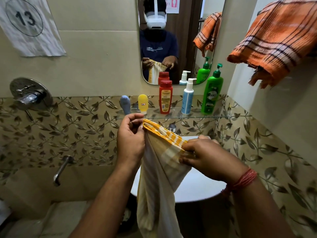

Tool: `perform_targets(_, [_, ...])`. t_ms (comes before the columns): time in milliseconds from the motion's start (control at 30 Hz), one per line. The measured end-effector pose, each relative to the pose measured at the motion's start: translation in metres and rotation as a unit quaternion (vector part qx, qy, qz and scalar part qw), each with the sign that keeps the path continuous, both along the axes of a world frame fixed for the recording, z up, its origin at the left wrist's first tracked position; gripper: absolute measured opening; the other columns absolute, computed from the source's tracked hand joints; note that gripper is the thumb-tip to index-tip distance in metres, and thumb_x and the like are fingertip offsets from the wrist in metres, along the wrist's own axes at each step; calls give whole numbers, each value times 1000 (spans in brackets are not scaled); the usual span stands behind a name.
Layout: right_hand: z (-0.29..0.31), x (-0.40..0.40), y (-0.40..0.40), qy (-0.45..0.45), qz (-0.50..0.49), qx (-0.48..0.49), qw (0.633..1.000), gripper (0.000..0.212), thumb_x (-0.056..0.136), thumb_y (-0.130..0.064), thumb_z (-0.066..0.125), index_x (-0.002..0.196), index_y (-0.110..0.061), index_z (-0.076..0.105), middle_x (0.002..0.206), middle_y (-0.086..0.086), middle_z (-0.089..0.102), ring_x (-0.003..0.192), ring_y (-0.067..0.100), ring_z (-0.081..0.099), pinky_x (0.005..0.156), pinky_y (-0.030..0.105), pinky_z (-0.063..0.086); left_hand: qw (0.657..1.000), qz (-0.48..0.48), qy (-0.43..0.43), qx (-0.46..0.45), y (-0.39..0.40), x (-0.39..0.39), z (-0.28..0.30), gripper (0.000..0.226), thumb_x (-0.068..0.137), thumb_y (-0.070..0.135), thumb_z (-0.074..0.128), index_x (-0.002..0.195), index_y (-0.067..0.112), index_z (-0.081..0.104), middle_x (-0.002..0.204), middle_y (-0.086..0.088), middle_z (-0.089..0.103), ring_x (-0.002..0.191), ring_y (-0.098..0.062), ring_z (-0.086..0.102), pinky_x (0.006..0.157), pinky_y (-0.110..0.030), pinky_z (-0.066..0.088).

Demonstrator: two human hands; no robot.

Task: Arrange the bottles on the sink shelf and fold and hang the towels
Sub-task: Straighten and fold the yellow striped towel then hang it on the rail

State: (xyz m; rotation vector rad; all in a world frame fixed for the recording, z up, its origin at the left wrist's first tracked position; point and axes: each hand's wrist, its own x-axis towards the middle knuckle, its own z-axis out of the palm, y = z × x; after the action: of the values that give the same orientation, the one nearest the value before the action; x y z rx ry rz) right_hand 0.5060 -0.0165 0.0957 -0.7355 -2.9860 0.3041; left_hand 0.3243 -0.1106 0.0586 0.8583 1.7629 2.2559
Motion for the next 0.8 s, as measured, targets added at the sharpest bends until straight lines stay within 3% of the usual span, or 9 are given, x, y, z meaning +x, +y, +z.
perform_targets(133, [19, 3, -38, 71, 33, 79, 994, 35, 88, -61, 46, 92, -31, 64, 105, -11, 45, 104, 15, 35, 91, 40, 37, 1000, -4, -20, -4, 3, -2, -2, 35, 94, -6, 59, 100, 28, 64, 95, 2, 70, 93, -13, 69, 82, -27, 57])
perform_targets(200, [19, -4, -60, 120, 118, 29, 985, 37, 84, -60, 47, 91, -29, 67, 113, -10, 48, 108, 18, 37, 90, 40, 39, 999, -28, -18, 5, 2, 1, 3, 33, 92, -8, 60, 102, 24, 63, 93, 0, 69, 89, -15, 69, 78, -28, 59])
perform_targets(267, [5, -8, -63, 106, 162, 8, 981, 39, 84, -61, 48, 88, -29, 68, 115, -10, 49, 108, 19, 39, 88, 42, 42, 999, -37, -18, 8, 1, 2, 7, 33, 91, -8, 60, 104, 22, 63, 93, -2, 69, 87, -17, 69, 76, -29, 60])
perform_targets(367, [0, 5, -40, 67, 59, 51, 995, 45, 84, -67, 40, 92, -31, 67, 115, -10, 42, 110, 18, 36, 92, 45, 43, 999, 5, -27, 24, -2, -9, 6, 44, 88, -16, 55, 97, 26, 64, 86, 4, 67, 80, -11, 66, 78, -31, 56])
perform_targets(467, [1, 21, -16, 48, -21, 109, 993, 43, 85, -64, 40, 97, -32, 66, 107, -7, 37, 101, 13, 36, 87, 35, 43, 997, 31, -51, 43, -6, -20, 6, 54, 89, -22, 43, 98, 26, 63, 78, 5, 56, 65, -4, 55, 70, -27, 52])
perform_targets(567, [0, 15, -15, 142, 10, 3, 990, 28, 91, -44, 56, 87, -19, 66, 97, -4, 46, 85, 6, 46, 71, 16, 39, 999, -29, -35, 17, -8, -15, 13, 51, 93, -19, 39, 103, 23, 64, 78, 3, 54, 63, -4, 52, 62, -21, 51])
perform_targets(633, [-1, 7, -20, 186, 33, -33, 981, 23, 92, -34, 62, 82, -13, 63, 94, -1, 48, 82, 8, 48, 68, 18, 39, 995, -97, 8, -30, -9, -3, 14, 35, 100, -5, 44, 110, 22, 65, 91, 1, 65, 76, -8, 63, 69, -22, 54])
perform_targets(700, [0, 2, -22, 188, 44, -17, 981, 23, 91, -32, 65, 79, -12, 61, 94, 0, 48, 81, 12, 49, 67, 26, 40, 982, -178, 43, -47, -11, 6, 10, 21, 102, 29, 49, 115, 22, 64, 109, 1, 71, 99, -13, 69, 83, -32, 57])
perform_targets(800, [6, 1, -18, 169, 62, 39, 983, 23, 89, -33, 67, 78, -15, 59, 95, -2, 45, 78, 12, 47, 61, 19, 34, 937, -300, 129, -129, -14, -2, 9, 82, 71, 87, 50, 129, 30, 57, 129, 8, 66, 116, -11, 65, 94, -34, 57])
